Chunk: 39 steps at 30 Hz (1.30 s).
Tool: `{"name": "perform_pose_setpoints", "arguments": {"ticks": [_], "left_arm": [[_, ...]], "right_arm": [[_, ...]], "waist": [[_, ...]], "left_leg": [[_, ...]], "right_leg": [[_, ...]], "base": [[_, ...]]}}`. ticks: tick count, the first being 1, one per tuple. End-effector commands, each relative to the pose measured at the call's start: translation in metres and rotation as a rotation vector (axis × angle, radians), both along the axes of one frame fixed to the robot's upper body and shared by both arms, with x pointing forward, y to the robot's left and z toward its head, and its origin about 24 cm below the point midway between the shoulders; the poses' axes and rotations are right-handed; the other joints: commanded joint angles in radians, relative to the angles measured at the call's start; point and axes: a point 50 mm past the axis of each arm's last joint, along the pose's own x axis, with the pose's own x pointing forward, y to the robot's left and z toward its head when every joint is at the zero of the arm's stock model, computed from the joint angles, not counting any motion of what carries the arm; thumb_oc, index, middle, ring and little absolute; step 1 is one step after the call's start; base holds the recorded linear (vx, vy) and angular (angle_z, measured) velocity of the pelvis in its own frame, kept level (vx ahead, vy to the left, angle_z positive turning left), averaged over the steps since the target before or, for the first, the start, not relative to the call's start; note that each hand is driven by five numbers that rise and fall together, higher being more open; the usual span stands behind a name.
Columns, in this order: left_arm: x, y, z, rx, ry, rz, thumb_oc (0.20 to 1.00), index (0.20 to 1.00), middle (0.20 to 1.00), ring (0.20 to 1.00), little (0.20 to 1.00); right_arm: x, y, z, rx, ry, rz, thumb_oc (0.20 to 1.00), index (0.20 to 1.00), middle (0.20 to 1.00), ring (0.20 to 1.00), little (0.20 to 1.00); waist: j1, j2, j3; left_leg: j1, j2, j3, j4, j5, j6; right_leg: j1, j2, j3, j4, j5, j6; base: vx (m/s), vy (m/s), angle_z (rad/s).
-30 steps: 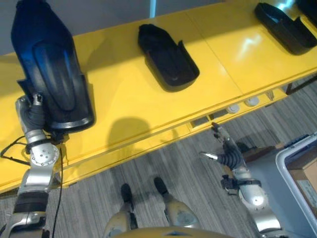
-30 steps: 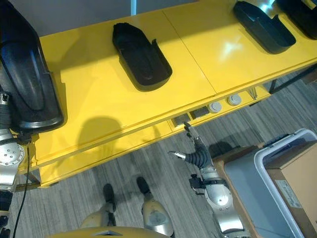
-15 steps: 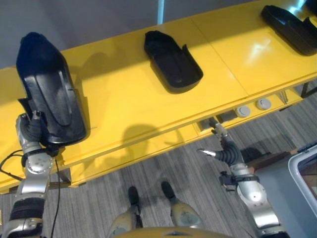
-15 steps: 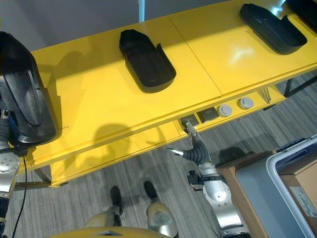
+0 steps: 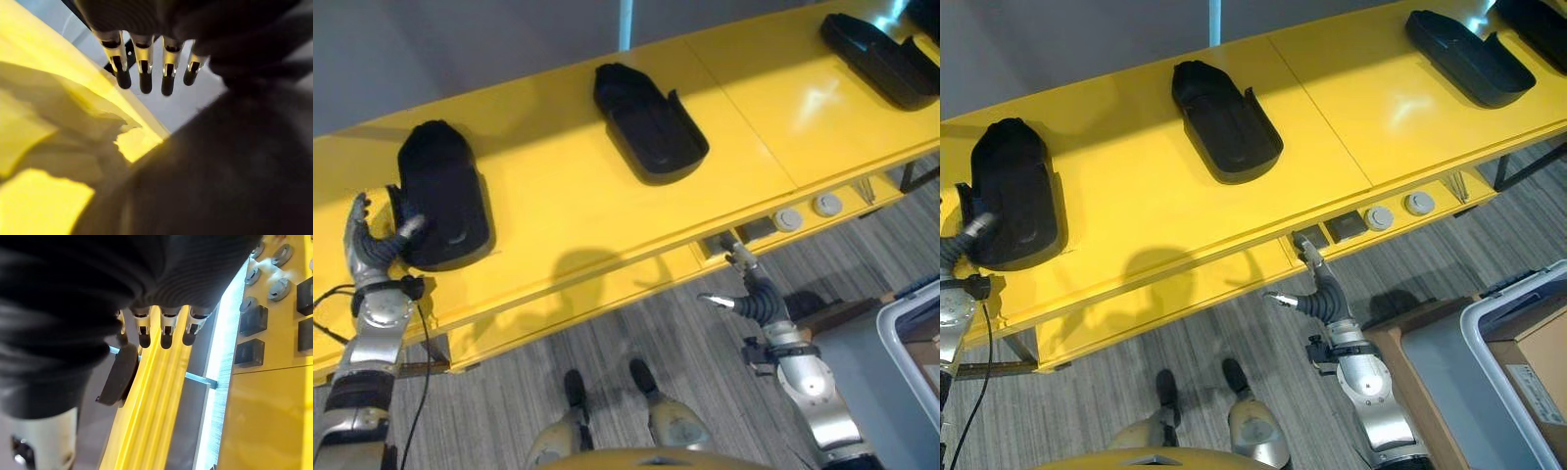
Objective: Move parts from the plastic box to the shelf.
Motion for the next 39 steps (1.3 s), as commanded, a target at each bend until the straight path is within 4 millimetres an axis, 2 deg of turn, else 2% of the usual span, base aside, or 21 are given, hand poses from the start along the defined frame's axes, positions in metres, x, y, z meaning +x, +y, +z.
{"name": "perform_pose_setpoints", "arguments": {"ticks": [1, 6, 13, 15, 19, 20, 23, 24, 26, 32, 33, 35, 37, 38, 39], "left_arm": [[0.006, 0.007, 0.028, 0.084, -0.087, -0.006, 1.0, 1.0, 1.0, 1.0, 1.0], [0.015, -0.009, 0.046, 0.188, -0.116, -0.103, 1.0, 1.0, 1.0, 1.0, 1.0], [0.021, -0.015, 0.063, 0.323, -0.141, -0.104, 1.0, 1.0, 1.0, 1.0, 1.0], [0.017, -0.023, 0.079, 0.431, -0.209, -0.098, 1.0, 1.0, 1.0, 1.0, 1.0], [0.011, -0.033, 0.087, 0.481, -0.273, -0.096, 1.0, 1.0, 1.0, 1.0, 1.0], [-0.002, -0.057, 0.099, 0.526, -0.411, -0.167, 1.0, 1.0, 1.0, 1.0, 1.0], [-0.012, -0.072, 0.102, 0.48, -0.485, -0.25, 1.0, 1.0, 1.0, 1.0, 1.0], [-0.017, -0.086, 0.099, 0.413, -0.514, -0.342, 1.0, 1.0, 1.0, 1.0, 1.0], [-0.02, -0.093, 0.095, 0.369, -0.513, -0.385, 1.0, 1.0, 1.0, 1.0, 1.0], [-0.028, -0.113, 0.045, 0.137, -0.329, -0.54, 1.0, 1.0, 1.0, 1.0, 1.0], [-0.028, -0.113, 0.045, 0.137, -0.329, -0.54, 1.0, 1.0, 1.0, 1.0, 1.0], [-0.031, -0.119, 0.033, 0.069, -0.296, -0.575, 1.0, 1.0, 1.0, 1.0, 1.0], [-0.032, -0.123, 0.036, 0.05, -0.331, -0.595, 1.0, 1.0, 1.0, 1.0, 1.0], [-0.033, -0.122, 0.036, 0.051, -0.332, -0.594, 1.0, 1.0, 1.0, 1.0, 1.0], [-0.033, -0.123, 0.038, 0.052, -0.345, -0.601, 1.0, 1.0, 1.0, 1.0, 1.0]], "right_arm": [[-0.003, -0.004, 0.009, 0.003, -0.067, -0.018, 1.0, 1.0, 1.0, 1.0, 1.0], [-0.001, -0.006, 0.013, -0.003, -0.092, -0.021, 1.0, 1.0, 1.0, 1.0, 1.0], [0.003, -0.002, 0.029, -0.012, -0.167, 0.019, 1.0, 1.0, 1.0, 1.0, 1.0], [0.003, 0.003, 0.047, -0.023, -0.251, 0.06, 1.0, 1.0, 1.0, 1.0, 1.0], [0.005, 0.007, 0.059, -0.037, -0.308, 0.094, 1.0, 1.0, 1.0, 1.0, 1.0], [0.007, 0.012, 0.07, -0.039, -0.359, 0.123, 1.0, 1.0, 1.0, 1.0, 1.0], [0.008, 0.016, 0.072, -0.036, -0.367, 0.144, 1.0, 1.0, 1.0, 1.0, 1.0], [0.01, 0.024, 0.073, -0.027, -0.362, 0.19, 1.0, 1.0, 1.0, 1.0, 1.0], [0.011, 0.029, 0.072, -0.02, -0.357, 0.218, 1.0, 1.0, 1.0, 1.0, 1.0], [0.018, 0.061, 0.066, 0.042, -0.292, 0.391, 1.0, 1.0, 1.0, 1.0, 1.0], [0.018, 0.061, 0.066, 0.042, -0.292, 0.391, 1.0, 1.0, 1.0, 1.0, 1.0], [0.027, 0.079, 0.058, 0.088, -0.21, 0.494, 1.0, 1.0, 1.0, 1.0, 1.0], [0.038, 0.096, 0.044, 0.155, -0.105, 0.574, 1.0, 1.0, 1.0, 1.0, 1.0], [0.039, 0.097, 0.044, 0.156, -0.106, 0.576, 0.959, 0.959, 0.959, 0.959, 0.959], [0.042, 0.104, 0.043, 0.162, -0.086, 0.604, 0.379, 0.379, 0.379, 0.379, 0.379]], "waist": [[0.013, -0.034, -0.045], [0.015, -0.029, -0.058], [0.025, -0.026, -0.084], [0.038, -0.028, -0.098], [0.047, -0.031, -0.111], [0.065, -0.037, -0.127], [0.07, -0.039, -0.138], [0.082, -0.042, -0.148], [0.087, -0.043, -0.151], [0.127, -0.054, -0.158], [0.127, -0.054, -0.158], [0.15, -0.062, -0.16], [0.175, -0.07, -0.154], [0.174, -0.071, -0.154], [0.183, -0.073, -0.153]], "left_leg": [[0.08, 0.058, 0.023, 0.002, -0.131, -0.03], [0.087, 0.056, 0.014, 0.003, -0.13, -0.031], [0.098, 0.052, 0.003, 0.004, -0.133, -0.03], [0.103, 0.048, -0.004, 0.005, -0.135, -0.028], [0.106, 0.046, -0.012, 0.006, -0.137, -0.028], [0.111, 0.042, -0.024, 0.006, -0.141, -0.026], [0.116, 0.038, -0.032, 0.008, -0.145, -0.024], [0.122, 0.035, -0.041, 0.011, -0.147, -0.022], [0.123, 0.034, -0.046, 0.012, -0.148, -0.02], [0.125, 0.024, -0.072, 0.029, -0.154, -0.012], [0.125, 0.024, -0.072, 0.029, -0.154, -0.012], [0.121, 0.019, -0.083, 0.037, -0.155, -0.009], [0.111, 0.015, -0.092, 0.047, -0.148, -0.008], [0.109, 0.014, -0.092, 0.048, -0.148, -0.008], [0.11, 0.012, -0.095, 0.05, -0.149, -0.008]], "right_leg": [[0.01, -0.039, 0.0, 0.01, -0.085, 0.05], [0.023, -0.044, -0.01, 0.01, -0.088, 0.051], [0.04, -0.051, -0.025, 0.013, -0.092, 0.052], [0.049, -0.055, -0.038, 0.014, -0.094, 0.054], [0.056, -0.059, -0.05, 0.015, -0.098, 0.054], [0.069, -0.065, -0.067, 0.019, -0.103, 0.052], [0.079, -0.069, -0.076, 0.022, -0.107, 0.051], [0.087, -0.071, -0.081, 0.027, -0.109, 0.049], [0.09, -0.073, -0.086, 0.029, -0.111, 0.048], [0.112, -0.084, -0.108, 0.038, -0.119, 0.042], [0.112, -0.084, -0.108, 0.038, -0.119, 0.042], [0.122, -0.091, -0.121, 0.034, -0.119, 0.04], [0.124, -0.097, -0.128, 0.035, -0.114, 0.04], [0.123, -0.097, -0.128, 0.035, -0.114, 0.04], [0.126, -0.099, -0.132, 0.034, -0.115, 0.041]], "base": [[0.0, 0.0, 0.0], [-0.01, 0.002, 0.03], [-0.01, 0.004, 0.09], [0.0, 0.0, 0.0], [-0.02, 0.001, 0.1], [-0.03, 0.01, 0.22], [-0.01, 0.008, 0.12], [0.0, 0.007, 0.15], [-0.01, 0.003, 0.19], [-0.02, 0.004, 0.07], [-0.05, -0.008, 0.15], [-0.04, -0.004, 0.27], [-0.05, -0.005, 0.13], [-0.02, -0.002, 0.13], [0.0, 0.003, 0.27]]}}
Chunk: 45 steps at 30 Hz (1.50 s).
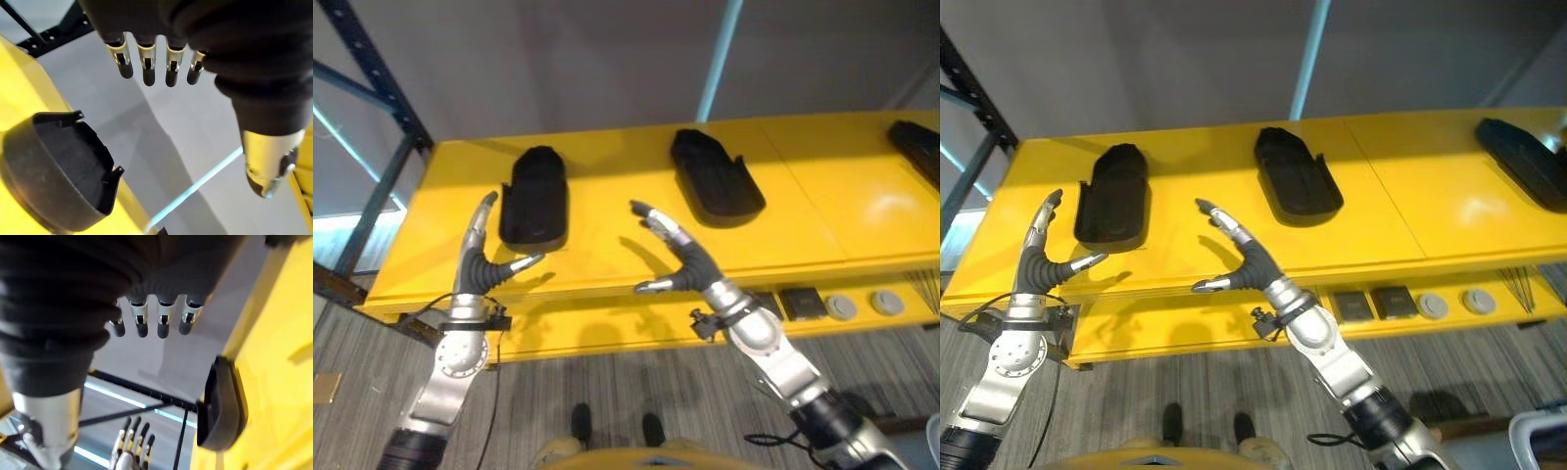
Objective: Move parts from the plastic box to the shelf.
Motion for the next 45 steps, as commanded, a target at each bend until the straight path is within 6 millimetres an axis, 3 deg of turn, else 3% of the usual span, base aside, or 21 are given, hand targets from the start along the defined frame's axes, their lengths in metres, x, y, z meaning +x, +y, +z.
{"name": "perform_pose_setpoints", "arguments": {"ticks": [1, 6, 16, 28, 45], "left_arm": [[0.005, 0.011, 0.038, 0.019, -0.193, -0.02, 1.0, 1.0, 1.0, 1.0, 1.0], [0.0, 0.018, 0.051, 0.007, -0.282, 0.018, 1.0, 1.0, 1.0, 1.0, 1.0], [-0.012, 0.029, 0.049, 0.022, -0.278, 0.053, 1.0, 1.0, 1.0, 1.0, 1.0], [-0.006, 0.031, 0.038, -0.021, -0.221, 0.07, 1.0, 1.0, 1.0, 1.0, 1.0], [0.001, 0.026, 0.028, -0.079, -0.164, 0.032, 1.0, 1.0, 1.0, 1.0, 1.0]], "right_arm": [[0.0, 0.008, 0.004, 0.117, 0.053, 0.065, 0.2, 0.2, 0.2, 0.2, 0.2], [0.014, 0.027, 0.0, 0.134, 0.097, 0.094, 0.2, 0.2, 0.2, 0.2, 0.2], [0.031, 0.027, -0.008, 0.13, 0.132, 0.019, 0.2, 0.2, 0.2, 0.2, 0.2], [0.038, 0.039, -0.008, 0.181, 0.18, 0.033, 0.2, 0.2, 0.2, 0.2, 0.2], [0.068, 0.052, -0.001, 0.145, 0.158, -0.078, 0.2, 0.2, 0.2, 0.2, 0.2]], "waist": [[0.019, -0.058, -0.032], [0.057, -0.064, -0.04], [0.125, -0.056, -0.03], [0.144, -0.042, -0.023], [0.169, -0.034, -0.017]], "left_leg": [[0.033, 0.02, 0.016, 0.052, -0.146, -0.005], [0.032, 0.014, -0.012, 0.045, -0.139, -0.005], [0.002, -0.002, -0.105, 0.033, -0.119, -0.011], [-0.016, -0.007, -0.129, 0.022, -0.104, -0.014], [-0.019, -0.011, -0.14, 0.014, -0.11, -0.01]], "right_leg": [[-0.006, -0.095, -0.005, 0.035, -0.083, 0.056], [0.006, -0.102, -0.024, 0.032, -0.09, 0.053], [0.019, -0.113, -0.094, 0.024, -0.101, 0.057], [0.016, -0.116, -0.123, 0.017, -0.102, 0.057], [0.017, -0.114, -0.131, 0.005, -0.107, 0.057]], "base": [[0.0, 0.003, 0.23], [0.02, -0.006, 0.15], [0.03, -0.022, 0.28], [0.0, -0.01, 0.12], [0.01, 0.0, 0.01]]}}
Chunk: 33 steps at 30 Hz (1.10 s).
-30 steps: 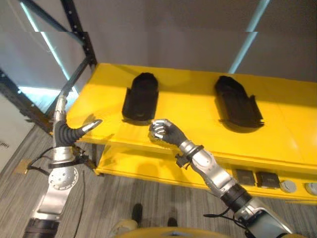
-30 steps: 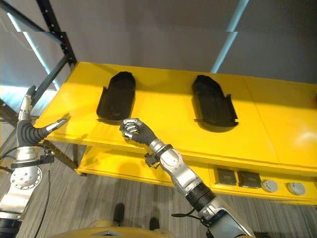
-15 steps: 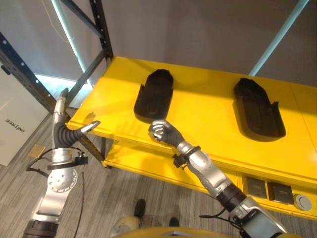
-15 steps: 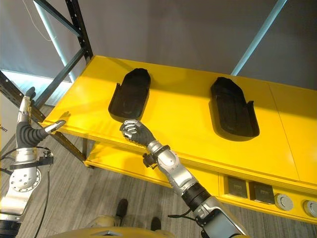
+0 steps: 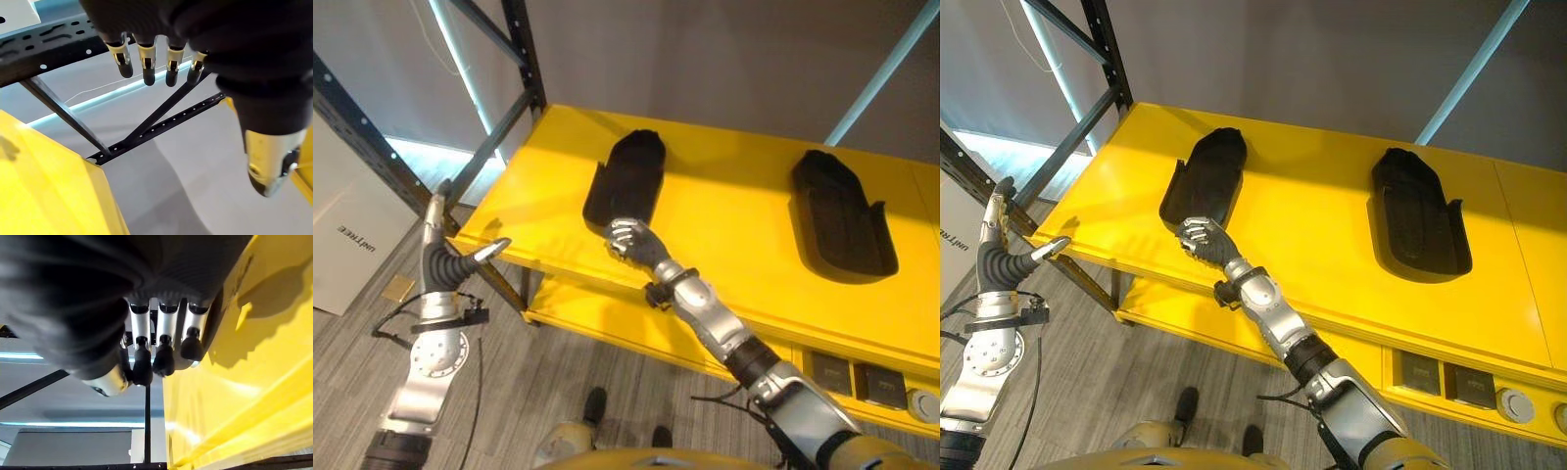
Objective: Move parts from the plastic box to the shelf.
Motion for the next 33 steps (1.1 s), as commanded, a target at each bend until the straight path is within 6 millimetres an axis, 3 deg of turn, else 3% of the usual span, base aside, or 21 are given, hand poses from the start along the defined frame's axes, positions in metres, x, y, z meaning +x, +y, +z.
{"name": "perform_pose_setpoints", "arguments": {"ticks": [1, 11, 16, 22, 23, 24, 25, 26, 27, 28, 33], "left_arm": [[0.007, 0.0, 0.018, 0.046, -0.074, -0.053, 1.0, 1.0, 1.0, 1.0, 1.0], [0.009, -0.001, 0.017, 0.032, -0.07, -0.053, 1.0, 1.0, 1.0, 1.0, 1.0], [0.009, 0.001, 0.017, 0.039, -0.07, -0.039, 1.0, 1.0, 1.0, 1.0, 1.0], [0.004, 0.004, 0.021, 0.072, -0.092, -0.005, 1.0, 1.0, 1.0, 1.0, 1.0], [0.001, 0.007, 0.02, 0.109, -0.087, 0.022, 1.0, 1.0, 1.0, 1.0, 1.0], [-0.001, 0.01, 0.018, 0.138, -0.066, 0.031, 1.0, 1.0, 1.0, 1.0, 1.0], [-0.002, 0.009, 0.017, 0.138, -0.063, 0.028, 1.0, 1.0, 1.0, 1.0, 1.0], [-0.005, 0.01, 0.013, 0.196, -0.029, 0.025, 1.0, 1.0, 1.0, 1.0, 1.0], [-0.006, 0.01, 0.013, 0.195, -0.027, 0.023, 1.0, 1.0, 1.0, 1.0, 1.0], [-0.007, 0.01, 0.011, 0.223, -0.014, 0.022, 1.0, 1.0, 1.0, 1.0, 1.0], [-0.014, 0.012, 0.013, 0.403, -0.013, 0.037, 1.0, 1.0, 1.0, 1.0, 1.0]], "right_arm": [[0.009, 0.016, 0.025, 0.06, -0.091, 0.006, 0.2, 0.2, 0.2, 0.2, 0.2], [0.009, 0.015, 0.022, 0.075, -0.076, -0.016, 0.2, 0.2, 0.2, 0.2, 0.2], [0.0, 0.007, 0.036, 0.117, -0.145, -0.004, 0.2, 0.2, 0.2, 0.2, 0.2], [-0.025, -0.026, 0.061, 0.196, -0.288, -0.029, 0.2, 0.2, 0.2, 0.2, 0.2], [-0.05, -0.065, 0.076, 0.172, -0.421, -0.109, 0.2, 0.2, 0.2, 0.2, 0.2], [-0.061, -0.08, 0.077, 0.104, -0.47, -0.166, 0.2, 0.2, 0.2, 0.2, 0.2], [-0.062, -0.081, 0.076, 0.102, -0.468, -0.17, 0.216, 0.216, 0.216, 0.216, 0.216], [-0.078, -0.098, 0.076, -0.041, -0.537, -0.247, 0.649, 0.649, 0.649, 0.649, 0.649], [-0.079, -0.098, 0.075, -0.044, -0.535, -0.25, 0.79, 0.79, 0.79, 0.79, 0.79], [-0.085, -0.105, 0.073, -0.113, -0.553, -0.285, 1.0, 1.0, 1.0, 1.0, 1.0], [-0.116, -0.151, 0.07, -0.346, -0.616, -0.528, 1.0, 1.0, 1.0, 1.0, 1.0]], "waist": [[0.008, -0.042, -0.019], [0.001, -0.04, -0.019], [-0.02, -0.038, -0.02], [-0.063, -0.039, -0.023], [-0.103, -0.043, -0.024], [-0.118, -0.044, -0.026], [-0.115, -0.043, -0.028], [-0.139, -0.045, -0.031], [-0.137, -0.045, -0.034], [-0.147, -0.045, -0.037], [-0.211, -0.048, -0.044]], "left_leg": [[0.052, 0.038, 0.027, 0.009, -0.148, -0.003], [0.05, 0.037, 0.029, 0.009, -0.15, 0.0], [0.045, 0.038, 0.039, 0.012, -0.145, 0.001], [0.056, 0.045, 0.065, 0.011, -0.154, 0.003], [0.059, 0.05, 0.085, 0.01, -0.157, 0.002], [0.06, 0.052, 0.093, 0.008, -0.157, 0.002], [0.06, 0.052, 0.093, 0.008, -0.157, 0.002], [0.062, 0.057, 0.105, 0.005, -0.158, 0.0], [0.062, 0.057, 0.106, 0.005, -0.159, 0.0], [0.063, 0.058, 0.111, 0.004, -0.16, -0.001], [0.073, 0.07, 0.136, 0.002, -0.168, 0.0]], "right_leg": [[0.01, -0.085, 0.04, 0.006, -0.065, 0.047], [0.005, -0.086, 0.043, 0.01, -0.063, 0.047], [-0.007, -0.085, 0.052, 0.015, -0.055, 0.047], [-0.013, -0.085, 0.073, 0.017, -0.051, 0.05], [-0.022, -0.085, 0.088, 0.017, -0.048, 0.054], [-0.026, -0.085, 0.092, 0.018, -0.047, 0.056], [-0.026, -0.085, 0.092, 0.018, -0.047, 0.056], [-0.034, -0.085, 0.097, 0.019, -0.045, 0.061], [-0.034, -0.085, 0.097, 0.02, -0.045, 0.061], [-0.037, -0.084, 0.101, 0.021, -0.045, 0.062], [-0.049, -0.079, 0.131, 0.027, -0.043, 0.069]], "base": [[0.0, 0.0, 0.0], [0.0, 0.0, 0.0], [-0.03, 0.013, 0.0], [0.0, 0.021, -0.03], [-0.01, 0.05, -0.2], [-0.01, 0.05, -0.24], [0.0, 0.023, -0.24], [0.0, 0.014, -0.29], [0.0, 0.017, -0.34], [0.01, 0.008, -0.28], [0.01, 0.009, -0.15]]}}
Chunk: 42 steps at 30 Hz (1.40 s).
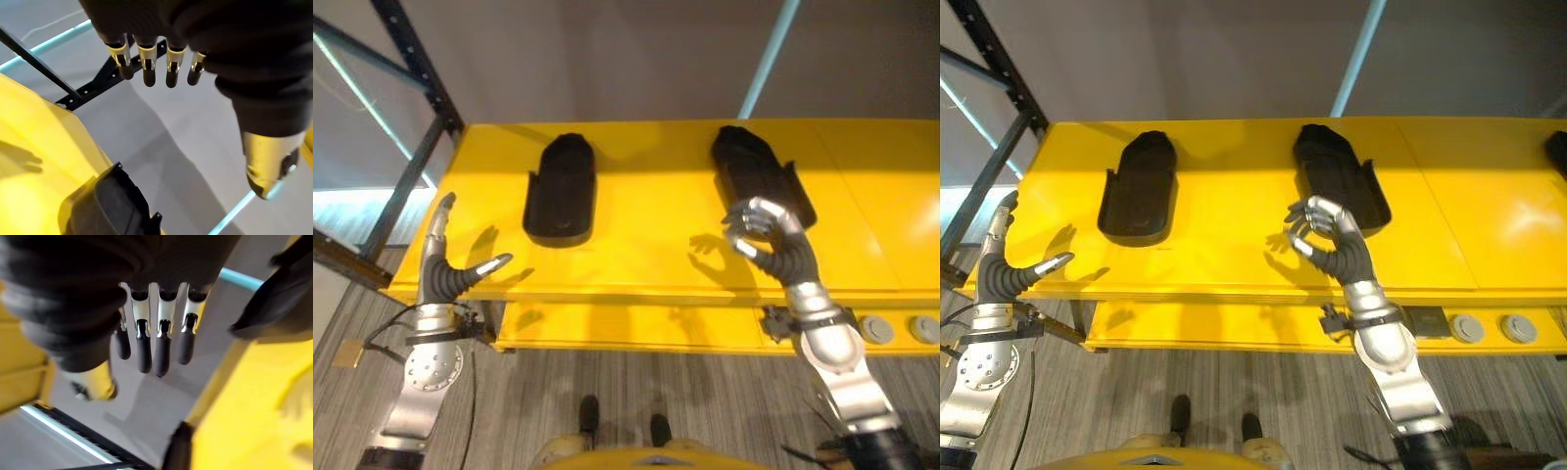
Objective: Move parts from the plastic box to the shelf.
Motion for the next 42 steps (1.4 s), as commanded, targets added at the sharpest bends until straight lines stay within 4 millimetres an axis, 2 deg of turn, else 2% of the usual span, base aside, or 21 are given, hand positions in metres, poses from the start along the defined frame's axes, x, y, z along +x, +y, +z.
{"name": "perform_pose_setpoints", "arguments": {"ticks": [1, 3, 4, 7, 8, 9, 10, 11, 13, 14, 15, 17, 19, 21, 22, 27, 31, 32, 34, 37, 42], "left_arm": [[0.0, 0.005, 0.021, 0.228, -0.086, -0.018, 1.0, 1.0, 1.0, 1.0, 1.0], [0.002, -0.003, 0.027, 0.258, -0.119, -0.055, 1.0, 1.0, 1.0, 1.0, 1.0], [0.002, -0.004, 0.027, 0.258, -0.119, -0.056, 1.0, 1.0, 1.0, 1.0, 1.0], [0.005, -0.017, 0.035, 0.271, -0.162, -0.143, 1.0, 1.0, 1.0, 1.0, 1.0], [0.007, -0.03, 0.039, 0.29, -0.17, -0.24, 1.0, 1.0, 1.0, 1.0, 1.0], [0.008, -0.03, 0.039, 0.29, -0.17, -0.242, 1.0, 1.0, 1.0, 1.0, 1.0], [0.01, -0.041, 0.044, 0.306, -0.178, -0.321, 1.0, 1.0, 1.0, 1.0, 1.0], [0.011, -0.042, 0.044, 0.307, -0.179, -0.324, 1.0, 1.0, 1.0, 1.0, 1.0], [0.014, -0.053, 0.043, 0.278, -0.166, -0.396, 1.0, 1.0, 1.0, 1.0, 1.0], [0.019, -0.063, 0.037, 0.208, -0.122, -0.474, 1.0, 1.0, 1.0, 1.0, 1.0], [0.02, -0.063, 0.037, 0.208, -0.123, -0.475, 1.0, 1.0, 1.0, 1.0, 1.0], [0.024, -0.079, 0.023, 0.173, -0.007, -0.615, 1.0, 1.0, 1.0, 1.0, 1.0], [0.026, -0.082, 0.022, 0.176, 0.009, -0.637, 1.0, 1.0, 1.0, 1.0, 1.0], [0.026, -0.092, 0.018, 0.152, 0.038, -0.699, 1.0, 1.0, 1.0, 1.0, 1.0], [0.026, -0.092, 0.018, 0.152, 0.038, -0.699, 1.0, 1.0, 1.0, 1.0, 1.0], [0.029, -0.102, 0.007, 0.022, 0.126, -0.773, 1.0, 1.0, 1.0, 1.0, 1.0], [0.031, -0.116, 0.001, -0.103, 0.28, -0.975, 1.0, 1.0, 1.0, 1.0, 1.0], [0.031, -0.129, -0.002, -0.204, 0.354, -1.085, 1.0, 1.0, 1.0, 1.0, 1.0], [0.032, -0.135, -0.006, -0.234, 0.397, -1.134, 1.0, 1.0, 1.0, 1.0, 1.0], [0.032, -0.144, -0.017, -0.189, 0.505, -1.205, 1.0, 1.0, 1.0, 1.0, 1.0], [0.035, -0.138, -0.042, -0.063, 0.688, -1.212, 1.0, 1.0, 1.0, 1.0, 1.0]], "right_arm": [[-0.01, -0.003, 0.026, -0.073, -0.225, -0.077, 1.0, 1.0, 1.0, 1.0, 1.0], [-0.02, -0.031, 0.016, -0.103, -0.225, -0.293, 1.0, 1.0, 1.0, 1.0, 1.0], [-0.021, -0.032, 0.016, -0.105, -0.226, -0.296, 1.0, 1.0, 1.0, 1.0, 1.0], [-0.028, -0.054, -0.004, -0.144, -0.179, -0.482, 1.0, 1.0, 1.0, 1.0, 1.0], [-0.03, -0.065, -0.021, -0.146, -0.119, -0.562, 1.0, 1.0, 1.0, 1.0, 1.0], [-0.029, -0.065, -0.021, -0.145, -0.12, -0.565, 1.0, 1.0, 1.0, 1.0, 1.0], [-0.03, -0.069, -0.039, -0.099, -0.052, -0.599, 1.0, 1.0, 1.0, 1.0, 1.0], [-0.029, -0.069, -0.04, -0.096, -0.053, -0.601, 1.0, 1.0, 1.0, 1.0, 1.0], [-0.029, -0.071, -0.065, -0.052, 0.048, -0.636, 1.0, 1.0, 1.0, 1.0, 1.0], [-0.031, -0.074, -0.088, -0.01, 0.143, -0.671, 1.0, 1.0, 1.0, 1.0, 1.0], [-0.031, -0.074, -0.088, -0.01, 0.143, -0.671, 1.0, 1.0, 1.0, 1.0, 1.0], [-0.042, -0.079, -0.133, 0.096, 0.345, -0.763, 1.0, 1.0, 1.0, 1.0, 1.0], [-0.045, -0.082, -0.144, 0.123, 0.392, -0.793, 1.0, 1.0, 1.0, 1.0, 1.0], [-0.061, -0.082, -0.177, 0.182, 0.564, -0.858, 1.0, 1.0, 1.0, 1.0, 1.0], [-0.061, -0.082, -0.177, 0.183, 0.563, -0.858, 1.0, 1.0, 1.0, 1.0, 1.0], [-0.078, -0.079, -0.21, 0.219, 0.759, -0.91, 1.0, 1.0, 1.0, 1.0, 1.0], [-0.085, -0.075, -0.227, 0.306, 0.878, -0.93, 1.0, 1.0, 1.0, 1.0, 1.0], [-0.086, -0.071, -0.233, 0.323, 0.925, -0.915, 1.0, 1.0, 1.0, 1.0, 1.0], [-0.086, -0.068, -0.235, 0.319, 0.948, -0.895, 1.0, 1.0, 1.0, 1.0, 1.0], [-0.088, -0.065, -0.242, 0.282, 1.022, -0.86, 1.0, 1.0, 1.0, 1.0, 1.0], [-0.087, -0.061, -0.248, 0.228, 1.094, -0.807, 1.0, 1.0, 1.0, 1.0, 1.0]], "waist": [[-0.014, -0.058, -0.057], [-0.058, -0.053, -0.061], [-0.055, -0.053, -0.061], [-0.098, -0.045, -0.062], [-0.122, -0.041, -0.062], [-0.118, -0.042, -0.062], [-0.138, -0.039, -0.062], [-0.131, -0.041, -0.06], [-0.15, -0.037, -0.059], [-0.157, -0.036, -0.056], [-0.156, -0.036, -0.055], [-0.173, -0.028, -0.056], [-0.173, -0.027, -0.056], [-0.179, -0.026, -0.055], [-0.178, -0.026, -0.054], [-0.177, -0.024, -0.049], [-0.183, -0.017, -0.052], [-0.19, -0.015, -0.055], [-0.193, -0.014, -0.056], [-0.195, -0.01, -0.058], [-0.193, -0.007, -0.057]], "left_leg": [[0.051, 0.057, 0.054, 0.007, -0.137, -0.004], [0.063, 0.062, 0.081, 0.006, -0.144, 0.0], [0.064, 0.063, 0.082, 0.006, -0.145, 0.0], [0.079, 0.065, 0.108, 0.004, -0.16, 0.004], [0.086, 0.068, 0.132, 0.003, -0.166, 0.007], [0.087, 0.068, 0.135, 0.003, -0.167, 0.007], [0.092, 0.069, 0.153, 0.003, -0.17, 0.009], [0.094, 0.069, 0.157, 0.003, -0.171, 0.009], [0.1, 0.069, 0.174, 0.003, -0.173, 0.011], [0.104, 0.069, 0.186, 0.002, -0.176, 0.011], [0.104, 0.07, 0.186, 0.002, -0.176, 0.011], [0.113, 0.069, 0.196, 0.002, -0.178, 0.011], [0.116, 0.069, 0.198, 0.001, -0.18, 0.011], [0.122, 0.067, 0.203, 0.001, -0.184, 0.012], [0.123, 0.067, 0.203, 0.001, -0.184, 0.012], [0.128, 0.064, 0.203, 0.001, -0.185, 0.012], [0.136, 0.065, 0.217, 0.001, -0.19, 0.012], [0.139, 0.065, 0.224, 0.001, -0.191, 0.012], [0.14, 0.066, 0.228, 0.001, -0.191, 0.012], [0.145, 0.066, 0.234, 0.001, -0.193, 0.011], [0.146, 0.067, 0.242, 0.001, -0.192, 0.011]], "right_leg": [[-0.037, -0.077, 0.056, 0.028, -0.046, 0.068], [-0.043, -0.072, 0.086, 0.031, -0.042, 0.07], [-0.043, -0.071, 0.088, 0.032, -0.042, 0.07], [-0.05, -0.064, 0.121, 0.033, -0.044, 0.073], [-0.057, -0.058, 0.146, 0.035, -0.039, 0.076], [-0.058, -0.057, 0.149, 0.035, -0.039, 0.076], [-0.065, -0.053, 0.168, 0.037, -0.034, 0.076], [-0.066, -0.052, 0.172, 0.038, -0.034, 0.076], [-0.071, -0.048, 0.189, 0.04, -0.029, 0.079], [-0.075, -0.046, 0.202, 0.04, -0.026, 0.081], [-0.075, -0.045, 0.203, 0.04, -0.026, 0.081], [-0.076, -0.044, 0.212, 0.045, -0.024, 0.081], [-0.074, -0.044, 0.214, 0.044, -0.024, 0.082], [-0.071, -0.042, 0.222, 0.047, -0.026, 0.082], [-0.071, -0.043, 0.222, 0.046, -0.026, 0.082], [-0.066, -0.044, 0.223, 0.05, -0.027, 0.081], [-0.064, -0.04, 0.236, 0.051, -0.026, 0.082], [-0.064, -0.038, 0.242, 0.052, -0.024, 0.082], [-0.064, -0.038, 0.246, 0.052, -0.023, 0.083], [-0.062, -0.036, 0.248, 0.049, -0.02, 0.084], [-0.063, -0.032, 0.248, 0.048, -0.016, 0.085]], "base": [[0.01, 0.02, -0.26], [0.01, 0.031, -0.29], [0.01, 0.032, -0.18], [0.02, 0.04, -0.28], [0.03, 0.038, -0.49], [0.0, 0.055, -0.39], [0.0, 0.026, -0.46], [0.0, 0.042, -0.41], [-0.01, 0.036, -0.45], [-0.02, 0.025, -0.42], [-0.01, 0.027, -0.31], [0.01, 0.03, -0.15], [0.02, 0.022, -0.06], [0.02, 0.025, -0.05], [0.01, 0.018, -0.04], [0.0, 0.0, 0.0], [0.01, 0.005, 0.0], [0.0, 0.0, 0.0], [0.0, 0.007, -0.04], [0.01, 0.009, -0.11], [0.0, 0.001, -0.06]]}}
